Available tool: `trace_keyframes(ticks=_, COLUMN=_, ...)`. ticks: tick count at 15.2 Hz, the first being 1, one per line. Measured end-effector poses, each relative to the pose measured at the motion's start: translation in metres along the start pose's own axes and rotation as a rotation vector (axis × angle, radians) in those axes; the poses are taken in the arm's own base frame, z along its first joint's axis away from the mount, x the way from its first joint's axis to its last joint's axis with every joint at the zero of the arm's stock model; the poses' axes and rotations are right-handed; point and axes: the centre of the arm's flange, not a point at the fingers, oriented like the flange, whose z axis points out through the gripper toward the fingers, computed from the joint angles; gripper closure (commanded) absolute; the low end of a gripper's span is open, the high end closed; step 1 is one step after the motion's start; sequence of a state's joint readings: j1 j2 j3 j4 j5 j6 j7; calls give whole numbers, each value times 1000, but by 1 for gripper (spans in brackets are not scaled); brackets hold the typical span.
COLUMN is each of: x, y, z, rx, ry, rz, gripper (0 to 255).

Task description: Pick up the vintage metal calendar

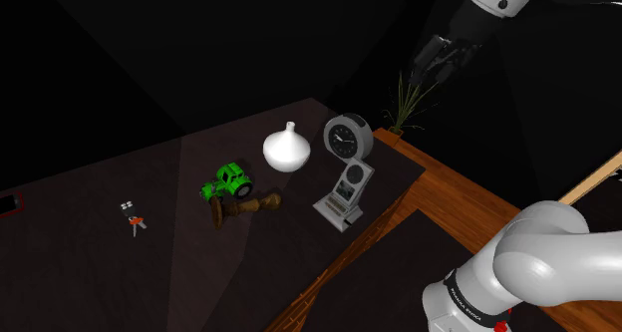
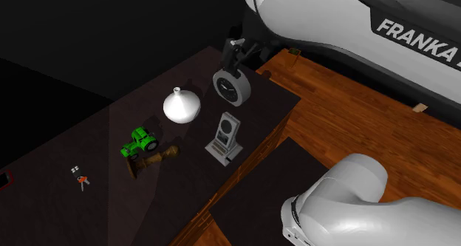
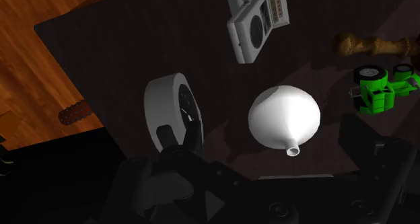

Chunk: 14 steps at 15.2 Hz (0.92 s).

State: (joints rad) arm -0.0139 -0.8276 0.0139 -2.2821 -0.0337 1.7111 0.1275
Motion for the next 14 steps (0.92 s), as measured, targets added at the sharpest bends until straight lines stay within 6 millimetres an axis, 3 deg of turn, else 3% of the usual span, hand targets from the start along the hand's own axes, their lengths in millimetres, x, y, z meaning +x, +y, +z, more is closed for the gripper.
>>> trace_keyframes(ticks=3, x=2, y=3, z=17, rx=11, ry=-12, rz=-8, gripper=0)
trace_keyframes(ticks=14, x=42, y=13, z=158, rx=103, ry=-114, rz=-73, gripper=0)
